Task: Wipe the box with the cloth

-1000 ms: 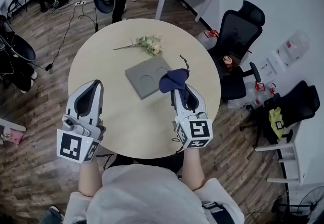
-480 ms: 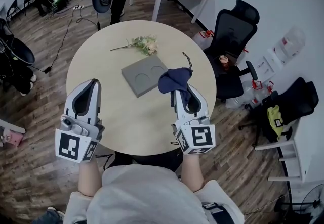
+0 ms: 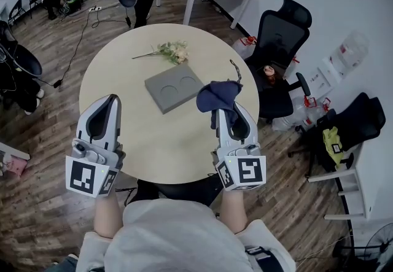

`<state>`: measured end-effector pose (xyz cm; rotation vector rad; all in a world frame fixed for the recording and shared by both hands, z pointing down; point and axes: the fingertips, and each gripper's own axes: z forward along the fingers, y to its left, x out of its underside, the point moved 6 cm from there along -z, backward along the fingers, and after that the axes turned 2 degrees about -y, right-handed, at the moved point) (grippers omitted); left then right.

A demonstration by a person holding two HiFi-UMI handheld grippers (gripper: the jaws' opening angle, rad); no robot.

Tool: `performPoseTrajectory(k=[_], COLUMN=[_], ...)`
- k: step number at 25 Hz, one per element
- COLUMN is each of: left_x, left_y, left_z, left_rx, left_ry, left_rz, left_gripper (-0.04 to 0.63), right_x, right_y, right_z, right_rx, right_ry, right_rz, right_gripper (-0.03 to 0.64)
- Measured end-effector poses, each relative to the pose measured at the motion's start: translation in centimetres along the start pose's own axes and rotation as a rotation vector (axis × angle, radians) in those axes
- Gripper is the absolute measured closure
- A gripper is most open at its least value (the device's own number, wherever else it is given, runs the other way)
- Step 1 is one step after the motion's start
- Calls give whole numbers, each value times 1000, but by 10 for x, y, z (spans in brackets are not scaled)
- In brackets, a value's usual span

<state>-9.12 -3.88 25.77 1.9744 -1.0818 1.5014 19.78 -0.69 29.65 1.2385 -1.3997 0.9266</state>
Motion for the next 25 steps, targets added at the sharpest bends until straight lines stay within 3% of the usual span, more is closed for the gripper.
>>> performPoseTrajectory(k=[25], left_x=[4], left_y=[-19], left_z=[-5], left_rx=[4], left_ry=[2], left_rz=[-21], left_gripper=[592], right_x=[1], right_y=[-3], right_z=[-15], right_rx=[7], right_ry=[-21], right_rz=[18], right_gripper=[523])
